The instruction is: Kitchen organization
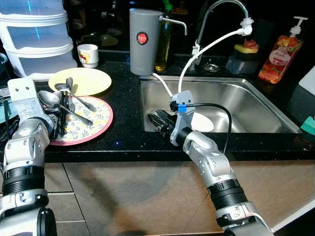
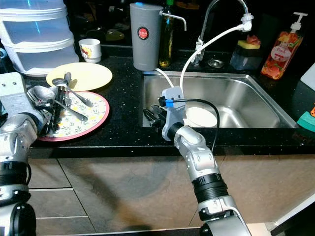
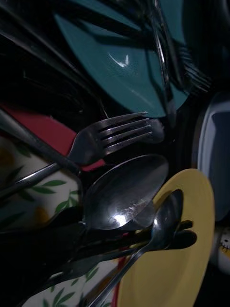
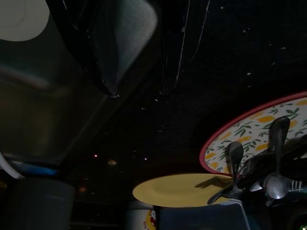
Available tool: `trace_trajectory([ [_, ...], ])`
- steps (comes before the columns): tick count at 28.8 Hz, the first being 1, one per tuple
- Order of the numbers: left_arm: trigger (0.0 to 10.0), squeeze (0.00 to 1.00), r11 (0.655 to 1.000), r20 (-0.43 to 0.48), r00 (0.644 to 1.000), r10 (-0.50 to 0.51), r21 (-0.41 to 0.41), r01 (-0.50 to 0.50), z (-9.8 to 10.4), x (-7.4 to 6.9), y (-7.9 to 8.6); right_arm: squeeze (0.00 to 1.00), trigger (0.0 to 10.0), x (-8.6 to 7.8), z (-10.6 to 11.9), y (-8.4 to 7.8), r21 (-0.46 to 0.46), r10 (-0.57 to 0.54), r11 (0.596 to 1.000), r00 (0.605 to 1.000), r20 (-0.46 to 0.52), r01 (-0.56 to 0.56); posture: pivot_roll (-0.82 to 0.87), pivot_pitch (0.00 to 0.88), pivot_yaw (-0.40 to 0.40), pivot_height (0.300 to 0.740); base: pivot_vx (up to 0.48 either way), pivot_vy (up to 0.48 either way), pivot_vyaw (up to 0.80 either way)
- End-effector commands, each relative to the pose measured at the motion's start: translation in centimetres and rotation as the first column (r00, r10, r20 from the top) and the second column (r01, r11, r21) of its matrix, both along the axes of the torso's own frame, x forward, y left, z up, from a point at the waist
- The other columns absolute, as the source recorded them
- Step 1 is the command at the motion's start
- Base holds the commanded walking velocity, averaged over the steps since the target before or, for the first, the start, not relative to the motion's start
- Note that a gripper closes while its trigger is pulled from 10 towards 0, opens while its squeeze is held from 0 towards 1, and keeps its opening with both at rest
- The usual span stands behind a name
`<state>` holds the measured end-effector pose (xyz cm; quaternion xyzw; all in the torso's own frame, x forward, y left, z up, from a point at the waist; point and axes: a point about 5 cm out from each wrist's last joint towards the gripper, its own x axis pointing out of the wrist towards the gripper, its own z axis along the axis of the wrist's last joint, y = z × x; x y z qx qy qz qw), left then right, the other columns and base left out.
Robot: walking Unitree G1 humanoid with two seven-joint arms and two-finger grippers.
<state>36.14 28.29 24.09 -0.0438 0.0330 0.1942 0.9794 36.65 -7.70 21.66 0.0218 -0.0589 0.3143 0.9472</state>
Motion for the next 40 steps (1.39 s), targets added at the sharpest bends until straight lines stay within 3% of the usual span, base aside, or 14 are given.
trace_trajectory([
  [1,10.0,0.0,1.0,-0.005,1.0,-0.015,0.002,0.015,0.1,0.2,0.0,0.0,10.0,-0.1,0.1,-0.3,0.007,-0.003,1.0,1.0,-0.003,0.003,0.07,0.052,-0.044,0.74,0.0,0.0,0.0],
  [7,10.0,0.0,0.997,0.017,0.997,-0.075,-0.005,0.075,0.7,1.1,-1.3,0.0,10.0,-0.1,0.0,-0.5,0.006,-0.008,1.0,1.0,-0.004,0.008,0.07,0.053,-0.042,0.74,0.0,0.0,0.0],
  [9,10.0,0.0,0.99,0.023,0.99,-0.137,-0.023,0.137,0.8,1.7,-2.9,0.0,10.0,-0.1,0.0,-0.5,0.006,-0.01,1.0,1.0,-0.004,0.01,0.07,0.053,-0.042,0.74,0.0,0.0,0.0],
  [16,10.0,0.0,0.973,0.026,0.974,-0.226,-0.046,0.227,0.6,2.6,-6.0,0.0,10.0,-0.1,0.0,-0.6,0.006,-0.014,1.0,1.0,-0.006,0.014,0.07,0.058,-0.036,0.74,0.0,0.0,0.0],
  [19,10.0,0.0,0.972,0.029,0.973,-0.228,-0.045,0.229,0.6,2.7,-6.2,0.0,10.0,-0.1,0.0,-0.6,0.006,-0.014,1.0,1.0,-0.006,0.014,0.07,0.058,-0.036,0.74,0.0,0.0,0.0],
  [23,10.0,0.0,0.994,0.166,0.981,-0.104,-0.007,0.107,3.2,2.4,-4.5,0.0,10.0,-0.1,0.0,-0.7,0.006,-0.019,1.0,1.0,-0.006,0.019,0.07,0.058,-0.036,0.74,0.0,0.0,0.0],
  [28,10.0,0.0,1.0,0.199,0.98,-0.016,-0.001,0.016,4.2,1.6,-2.4,0.0,10.0,-0.1,0.0,-0.6,0.007,-0.014,1.0,1.0,-0.007,0.014,0.07,0.062,-0.037,0.74,0.0,0.0,0.0],
  [33,10.0,0.0,0.999,0.147,0.988,0.038,-0.037,-0.033,2.8,0.9,-1.1,0.0,10.0,-0.1,0.1,-0.4,0.009,-0.005,1.0,1.0,-0.007,0.005,0.07,0.063,-0.038,0.74,0.0,0.0,0.0],
  [34,10.0,0.0,0.997,0.108,0.992,0.062,-0.051,-0.057,1.7,0.6,-0.3,0.0,10.0,-0.1,0.1,-0.3,0.01,0.013,1.0,1.0,-0.008,-0.013,0.07,0.063,-0.038,0.74,0.0,0.0,0.0],
  [40,10.0,0.0,0.996,0.046,0.995,0.093,-0.012,-0.093,0.3,0.0,1.1,0.0,10.0,-1.0,0.1,0.4,0.037,0.129,0.991,0.991,-0.021,-0.128,0.07,0.068,-0.04,0.74,0.0,0.0,0.0],
])
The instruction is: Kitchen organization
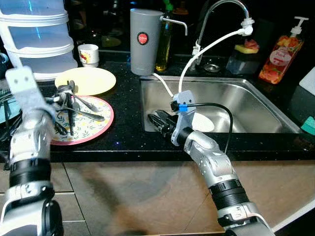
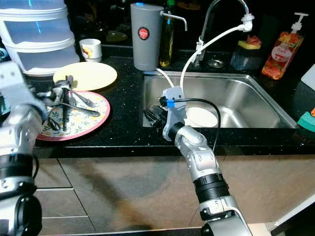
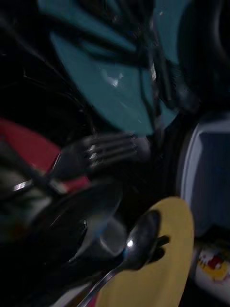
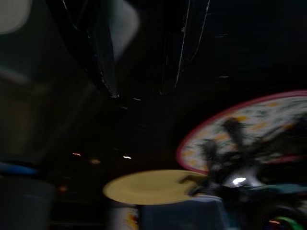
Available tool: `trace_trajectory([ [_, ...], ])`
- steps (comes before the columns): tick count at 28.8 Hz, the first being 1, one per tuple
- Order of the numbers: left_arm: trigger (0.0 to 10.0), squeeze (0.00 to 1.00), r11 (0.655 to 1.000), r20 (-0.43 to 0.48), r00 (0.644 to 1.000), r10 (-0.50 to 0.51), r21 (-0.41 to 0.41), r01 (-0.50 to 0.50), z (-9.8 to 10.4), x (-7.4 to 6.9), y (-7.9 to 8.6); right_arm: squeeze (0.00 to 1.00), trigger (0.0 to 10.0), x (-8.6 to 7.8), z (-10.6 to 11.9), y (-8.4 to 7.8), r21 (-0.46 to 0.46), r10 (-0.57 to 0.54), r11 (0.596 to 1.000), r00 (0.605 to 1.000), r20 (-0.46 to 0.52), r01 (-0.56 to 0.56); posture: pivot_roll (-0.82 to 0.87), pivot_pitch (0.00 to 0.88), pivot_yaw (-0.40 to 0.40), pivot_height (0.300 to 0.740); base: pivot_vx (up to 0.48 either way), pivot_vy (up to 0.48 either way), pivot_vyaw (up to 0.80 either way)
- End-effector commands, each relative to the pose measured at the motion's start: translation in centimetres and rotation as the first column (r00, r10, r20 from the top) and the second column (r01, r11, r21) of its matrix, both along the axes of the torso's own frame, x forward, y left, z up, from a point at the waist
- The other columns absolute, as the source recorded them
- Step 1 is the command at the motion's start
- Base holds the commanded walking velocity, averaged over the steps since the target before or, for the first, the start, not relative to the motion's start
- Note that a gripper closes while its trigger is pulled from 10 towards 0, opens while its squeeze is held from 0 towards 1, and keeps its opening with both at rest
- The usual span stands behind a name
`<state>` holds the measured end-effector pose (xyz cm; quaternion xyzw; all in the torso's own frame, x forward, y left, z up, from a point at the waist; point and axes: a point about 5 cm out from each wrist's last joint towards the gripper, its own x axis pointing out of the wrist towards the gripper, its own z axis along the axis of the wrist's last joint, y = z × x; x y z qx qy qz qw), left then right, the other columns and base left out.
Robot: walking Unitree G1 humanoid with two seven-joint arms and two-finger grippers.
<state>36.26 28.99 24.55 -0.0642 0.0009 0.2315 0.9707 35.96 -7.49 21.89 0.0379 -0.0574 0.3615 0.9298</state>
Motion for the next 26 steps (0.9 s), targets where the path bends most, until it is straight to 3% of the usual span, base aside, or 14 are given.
trace_trajectory([
  [1,10.0,0.0,1.0,-0.035,0.999,0.011,0.015,-0.011,-0.4,-0.2,0.6,0.0,10.0,-0.6,-0.1,0.4,0.017,0.064,0.998,0.998,-0.018,-0.064,0.07,0.069,-0.04,0.74,0.0,0.0,0.0],
  [4,10.0,0.0,1.0,-0.068,0.998,-0.002,0.011,0.002,-1.0,-0.2,0.8,0.0,10.0,-1.2,-0.1,1.0,0.032,0.145,0.989,0.989,-0.022,-0.144,0.07,0.07,-0.041,0.74,0.0,0.0,0.0],
  [12,10.0,0.0,0.996,-0.125,0.989,-0.08,0.038,0.086,-1.7,0.4,0.0,0.0,10.0,-1.9,0.0,1.5,0.034,0.229,0.973,0.973,-0.026,-0.228,0.07,0.072,-0.038,0.74,0.0,0.0,0.0],
  [16,10.0,0.0,0.99,-0.161,0.977,-0.138,-0.003,0.139,-2.4,0.9,-0.7,0.0,10.0,-2.5,-0.3,1.6,0.017,0.295,0.955,0.954,-0.047,-0.295,0.07,0.072,-0.033,0.74,0.0,0.0,0.0],
  [26,10.0,0.0,0.973,-0.234,0.945,-0.229,-0.028,0.229,-4.0,1.5,-1.8,0.0,10.0,-3.1,-0.6,1.7,-0.003,0.329,0.944,0.942,-0.061,-0.33,0.07,0.065,-0.031,0.74,0.0,0.0,0.0],
])
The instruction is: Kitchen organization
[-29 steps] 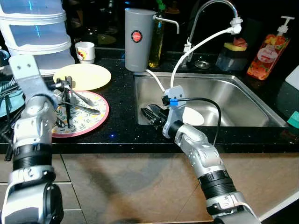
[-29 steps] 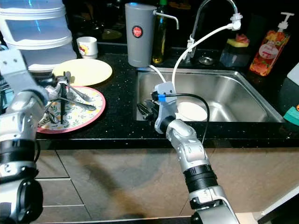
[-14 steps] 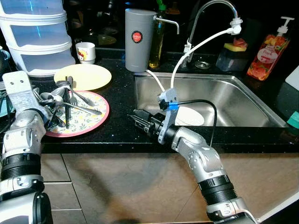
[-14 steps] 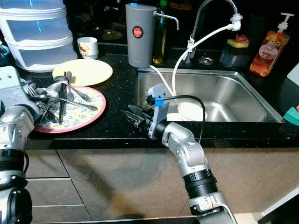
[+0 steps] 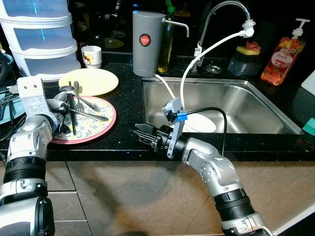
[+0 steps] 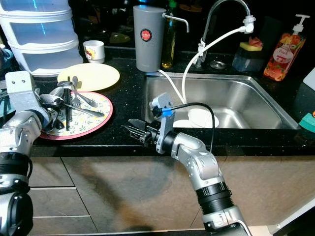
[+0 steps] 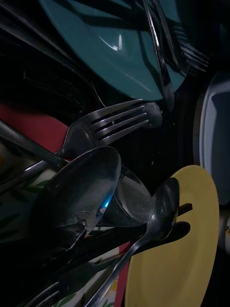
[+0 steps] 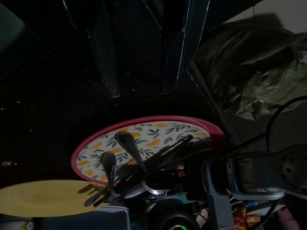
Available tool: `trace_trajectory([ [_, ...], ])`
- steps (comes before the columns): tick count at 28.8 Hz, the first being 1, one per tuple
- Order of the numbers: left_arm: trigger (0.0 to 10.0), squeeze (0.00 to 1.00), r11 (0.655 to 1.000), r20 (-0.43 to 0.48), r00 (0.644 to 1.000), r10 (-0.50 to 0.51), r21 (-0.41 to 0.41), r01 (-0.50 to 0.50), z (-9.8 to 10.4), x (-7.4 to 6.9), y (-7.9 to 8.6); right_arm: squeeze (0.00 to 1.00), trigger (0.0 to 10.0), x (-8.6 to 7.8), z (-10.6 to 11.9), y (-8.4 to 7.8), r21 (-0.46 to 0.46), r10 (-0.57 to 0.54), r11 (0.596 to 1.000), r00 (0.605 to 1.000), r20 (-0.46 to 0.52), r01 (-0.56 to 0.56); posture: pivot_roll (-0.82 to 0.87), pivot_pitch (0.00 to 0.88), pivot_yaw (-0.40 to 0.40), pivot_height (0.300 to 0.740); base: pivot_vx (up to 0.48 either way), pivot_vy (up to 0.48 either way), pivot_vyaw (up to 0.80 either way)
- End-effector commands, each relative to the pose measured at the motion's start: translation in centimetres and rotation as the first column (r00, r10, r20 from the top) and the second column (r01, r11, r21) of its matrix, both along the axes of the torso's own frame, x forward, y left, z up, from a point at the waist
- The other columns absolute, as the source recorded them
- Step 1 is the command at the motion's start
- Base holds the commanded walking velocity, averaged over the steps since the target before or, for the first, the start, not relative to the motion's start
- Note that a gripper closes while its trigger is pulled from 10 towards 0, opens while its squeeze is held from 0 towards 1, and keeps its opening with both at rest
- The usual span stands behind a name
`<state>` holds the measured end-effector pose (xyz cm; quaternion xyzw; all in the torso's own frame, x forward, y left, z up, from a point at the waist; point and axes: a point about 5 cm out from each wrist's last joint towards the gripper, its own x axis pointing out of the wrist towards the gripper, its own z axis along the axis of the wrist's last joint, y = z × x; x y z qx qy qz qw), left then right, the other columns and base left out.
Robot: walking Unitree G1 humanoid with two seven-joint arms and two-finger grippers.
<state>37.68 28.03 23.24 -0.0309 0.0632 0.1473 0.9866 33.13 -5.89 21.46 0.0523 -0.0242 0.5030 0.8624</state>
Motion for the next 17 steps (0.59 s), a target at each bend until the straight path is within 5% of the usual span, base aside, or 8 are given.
trace_trajectory([
  [1,10.0,0.0,0.998,-0.116,0.992,-0.051,-0.034,0.048,-2.7,0.1,-0.9,0.0,10.0,-0.3,-0.1,0.1,-0.005,0.018,1.0,1.0,-0.006,-0.018,0.07,0.065,-0.031,0.74,0.0,0.0,0.0],
  [17,10.0,0.0,0.989,-0.081,0.99,-0.119,-0.102,0.111,-2.3,1.7,-4.5,0.0,10.0,-0.6,-0.1,-0.1,-0.028,0.015,0.999,1.0,0.003,-0.015,0.07,0.051,-0.024,0.74,0.0,0.0,0.0],
])
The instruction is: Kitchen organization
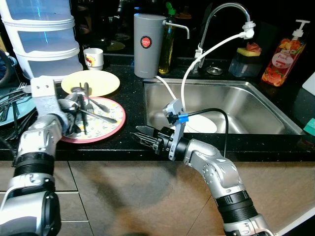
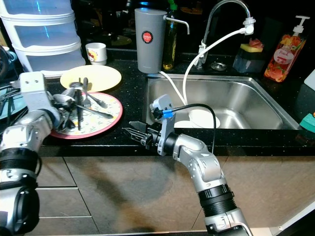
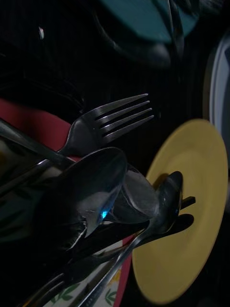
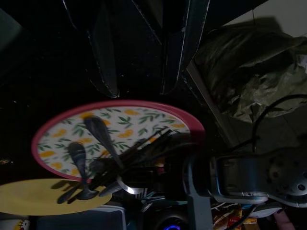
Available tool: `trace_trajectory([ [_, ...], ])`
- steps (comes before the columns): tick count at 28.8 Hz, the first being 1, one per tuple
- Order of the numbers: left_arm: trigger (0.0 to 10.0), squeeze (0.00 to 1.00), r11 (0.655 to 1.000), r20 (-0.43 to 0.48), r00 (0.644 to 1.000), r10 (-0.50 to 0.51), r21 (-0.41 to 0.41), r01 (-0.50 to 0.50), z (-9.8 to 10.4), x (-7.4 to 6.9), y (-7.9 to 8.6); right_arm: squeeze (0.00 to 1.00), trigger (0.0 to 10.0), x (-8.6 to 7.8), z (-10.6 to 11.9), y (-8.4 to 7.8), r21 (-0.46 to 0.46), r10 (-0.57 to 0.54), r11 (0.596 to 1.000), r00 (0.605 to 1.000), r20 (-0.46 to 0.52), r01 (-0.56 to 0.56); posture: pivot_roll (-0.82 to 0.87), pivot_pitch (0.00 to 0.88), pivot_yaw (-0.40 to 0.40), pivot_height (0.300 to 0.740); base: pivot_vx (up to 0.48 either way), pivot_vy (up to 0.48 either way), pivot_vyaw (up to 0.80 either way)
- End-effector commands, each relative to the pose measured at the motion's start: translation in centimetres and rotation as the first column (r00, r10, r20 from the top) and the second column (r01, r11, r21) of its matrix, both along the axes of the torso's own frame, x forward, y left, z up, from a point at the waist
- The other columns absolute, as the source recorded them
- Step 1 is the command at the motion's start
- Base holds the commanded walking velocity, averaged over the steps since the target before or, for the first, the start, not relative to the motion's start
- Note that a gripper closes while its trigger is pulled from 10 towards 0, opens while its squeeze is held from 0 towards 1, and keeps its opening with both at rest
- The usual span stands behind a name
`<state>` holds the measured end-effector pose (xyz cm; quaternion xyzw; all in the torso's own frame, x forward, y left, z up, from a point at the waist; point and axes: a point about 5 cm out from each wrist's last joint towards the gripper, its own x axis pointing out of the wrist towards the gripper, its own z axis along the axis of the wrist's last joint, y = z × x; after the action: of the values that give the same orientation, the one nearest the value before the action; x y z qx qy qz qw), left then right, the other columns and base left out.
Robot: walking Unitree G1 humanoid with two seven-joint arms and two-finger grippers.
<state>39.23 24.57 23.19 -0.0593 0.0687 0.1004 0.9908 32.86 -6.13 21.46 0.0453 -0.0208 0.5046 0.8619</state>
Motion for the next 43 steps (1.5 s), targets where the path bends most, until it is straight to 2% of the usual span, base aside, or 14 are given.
trace_trajectory([
  [1,10.0,0.0,0.999,-0.082,0.996,-0.029,-0.038,0.026,-2.2,0.2,-1.3,0.0,10.0,-0.3,-0.1,0.2,-0.013,0.011,1.0,1.0,0.002,-0.011,0.07,0.049,-0.024,0.74,0.0,0.0,0.0],
  [3,10.0,0.0,0.998,-0.067,0.997,-0.032,-0.047,0.029,-1.9,0.6,-2.0,0.0,10.0,-0.3,-0.1,0.1,-0.015,0.008,1.0,1.0,0.003,-0.008,0.06,0.046,-0.022,0.74,0.0,0.0,0.0],
  [14,10.0,0.0,0.995,-0.025,0.998,-0.063,-0.074,0.061,-1.1,1.2,-3.7,0.0,10.0,-0.3,-0.1,-0.1,-0.017,-0.002,1.0,1.0,0.005,0.003,0.06,0.056,-0.017,0.74,0.0,0.0,0.0],
  [18,10.0,0.0,0.988,-0.027,0.991,-0.128,-0.087,0.125,-1.3,1.4,-5.4,0.0,10.0,-0.2,-0.1,-0.2,-0.018,-0.008,1.0,1.0,0.005,0.008,0.06,0.059,-0.014,0.74,0.0,0.0,0.0],
  [24,10.0,0.0,0.989,-0.016,0.991,-0.135,-0.066,0.134,-1.2,1.6,-6.0,0.0,10.0,-0.1,0.1,-0.3,-0.016,-0.015,1.0,1.0,0.009,0.015,0.05,0.061,-0.013,0.74,0.0,0.0,0.0],
  [26,10.0,0.0,0.993,0.024,0.994,-0.11,-0.026,0.111,-0.1,1.5,-5.5,0.0,10.0,-0.1,0.2,-0.4,-0.009,-0.023,1.0,1.0,0.011,0.023,0.05,0.061,-0.013,0.74,0.0,0.0,0.0],
  [27,10.0,0.0,0.997,0.071,0.995,-0.076,0.038,0.074,1.2,1.2,-4.6,0.0,10.0,-0.1,0.3,-0.5,0.003,-0.03,1.0,0.999,0.012,0.03,0.05,0.061,-0.013,0.74,0.0,0.0,0.0],
  [29,10.0,0.0,0.994,0.116,0.992,-0.04,0.101,0.028,2.4,0.8,-3.6,0.0,10.0,0.0,0.5,-0.6,0.015,-0.033,0.999,0.999,0.009,0.032,0.05,0.06,-0.011,0.74,0.0,0.0,0.0],
  [32,10.0,0.0,0.989,0.148,0.989,-0.009,0.146,-0.012,3.3,0.4,-2.7,0.0,10.0,0.0,0.6,-0.6,0.025,-0.032,0.999,0.999,0.007,0.031,0.05,0.058,-0.013,0.74,0.0,0.0,0.0],
  [36,10.0,0.0,0.966,0.252,0.962,0.107,0.203,-0.161,5.6,-1.3,0.3,0.0,10.0,0.0,0.8,-0.6,0.051,-0.022,0.998,1.0,0.001,0.022,0.06,0.056,-0.02,0.74,0.0,0.0,0.0],
  [38,10.0,0.0,0.959,0.278,0.952,0.127,0.212,-0.19,6.2,-1.6,0.8,0.0,10.0,0.0,0.9,-0.6,0.055,-0.02,0.998,1.0,-0.001,0.02,0.06,0.055,-0.023,0.74,0.0,0.0,0.0],
  [39,10.0,0.0,0.961,0.3,0.946,0.119,0.203,-0.185,6.6,-1.7,0.9,0.0,10.0,0.0,0.9,-0.5,0.056,-0.02,0.998,1.0,-0.001,0.02,0.07,0.055,-0.029,0.74,0.0,0.0,0.0],
  [41,10.0,0.0,0.978,0.297,0.954,0.031,0.189,-0.091,6.5,-1.5,0.1,0.0,10.0,0.1,0.9,-0.4,0.055,-0.02,0.998,1.0,-0.001,0.02,0.07,0.055,-0.029,0.74,0.0,0.0,0.0],
  [43,10.0,0.0,0.973,0.214,0.962,-0.168,0.194,0.127,5.1,-1.2,-2.0,0.0,10.0,0.3,0.9,-0.2,0.045,-0.026,0.999,1.0,0.004,0.026,0.07,0.054,-0.03,0.74,0.0,0.0,0.0],
])
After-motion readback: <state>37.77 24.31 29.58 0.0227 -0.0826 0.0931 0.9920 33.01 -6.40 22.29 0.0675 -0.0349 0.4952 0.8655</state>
